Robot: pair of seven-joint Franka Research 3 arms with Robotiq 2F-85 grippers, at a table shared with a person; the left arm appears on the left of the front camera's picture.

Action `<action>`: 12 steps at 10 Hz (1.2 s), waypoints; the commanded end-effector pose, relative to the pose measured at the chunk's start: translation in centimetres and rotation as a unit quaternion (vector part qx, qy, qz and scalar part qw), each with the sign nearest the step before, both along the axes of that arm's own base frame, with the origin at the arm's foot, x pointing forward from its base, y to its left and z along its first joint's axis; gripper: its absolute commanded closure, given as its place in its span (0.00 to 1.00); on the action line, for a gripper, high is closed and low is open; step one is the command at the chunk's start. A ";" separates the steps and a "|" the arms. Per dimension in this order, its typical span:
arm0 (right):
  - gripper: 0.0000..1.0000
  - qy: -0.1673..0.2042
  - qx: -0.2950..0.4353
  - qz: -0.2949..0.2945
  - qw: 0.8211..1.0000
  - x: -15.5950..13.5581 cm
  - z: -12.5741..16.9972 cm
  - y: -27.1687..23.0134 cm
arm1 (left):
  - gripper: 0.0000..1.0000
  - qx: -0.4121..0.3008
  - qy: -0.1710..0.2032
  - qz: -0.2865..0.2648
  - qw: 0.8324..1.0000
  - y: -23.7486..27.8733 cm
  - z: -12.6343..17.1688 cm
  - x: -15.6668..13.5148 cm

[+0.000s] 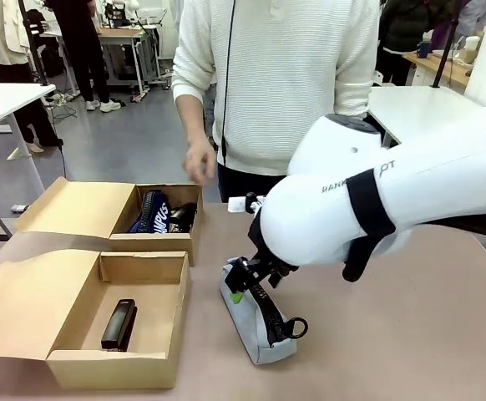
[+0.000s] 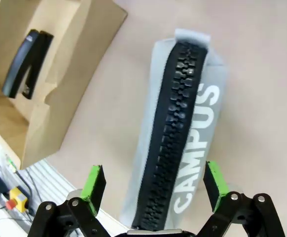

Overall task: Place items inside the box.
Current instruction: Pick up a Pencil pouch or Stapler and place it inside the Mailer Box closest to the robot.

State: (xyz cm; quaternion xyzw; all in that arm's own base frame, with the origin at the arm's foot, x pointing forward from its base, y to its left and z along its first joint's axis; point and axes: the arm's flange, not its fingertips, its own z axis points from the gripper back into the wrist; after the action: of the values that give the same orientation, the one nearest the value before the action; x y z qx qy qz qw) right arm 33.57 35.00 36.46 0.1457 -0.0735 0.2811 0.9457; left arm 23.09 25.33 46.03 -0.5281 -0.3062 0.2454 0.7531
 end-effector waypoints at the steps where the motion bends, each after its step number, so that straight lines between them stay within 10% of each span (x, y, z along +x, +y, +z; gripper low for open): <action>1: 0.00 -0.006 -0.027 -0.022 0.999 -0.2 -2.1 2.0 | 0.00 -0.003 -0.015 -0.001 1.000 -0.2 -0.1 -0.1; 7: 0.00 -0.008 -0.036 -0.033 0.999 -1.1 -3.9 1.0 | 0.00 -0.003 -0.015 -0.001 1.000 -0.2 -0.1 -0.1; 10: 0.91 -0.019 -0.029 -0.031 0.999 -1.5 -3.6 -0.4 | 0.00 -0.003 -0.015 -0.001 1.000 -0.2 -0.1 -0.1; 12: 1.00 -0.019 -0.027 -0.035 0.999 -1.6 -4.0 0.1 | 0.00 -0.003 -0.015 -0.001 1.000 -0.2 -0.1 -0.1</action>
State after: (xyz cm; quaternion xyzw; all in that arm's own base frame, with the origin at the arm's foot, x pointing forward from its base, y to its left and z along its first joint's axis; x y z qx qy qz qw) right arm 32.52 35.24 32.70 0.1049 -0.0788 0.2612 0.9563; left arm 23.09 25.33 46.03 -0.5281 -0.3062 0.2454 0.7531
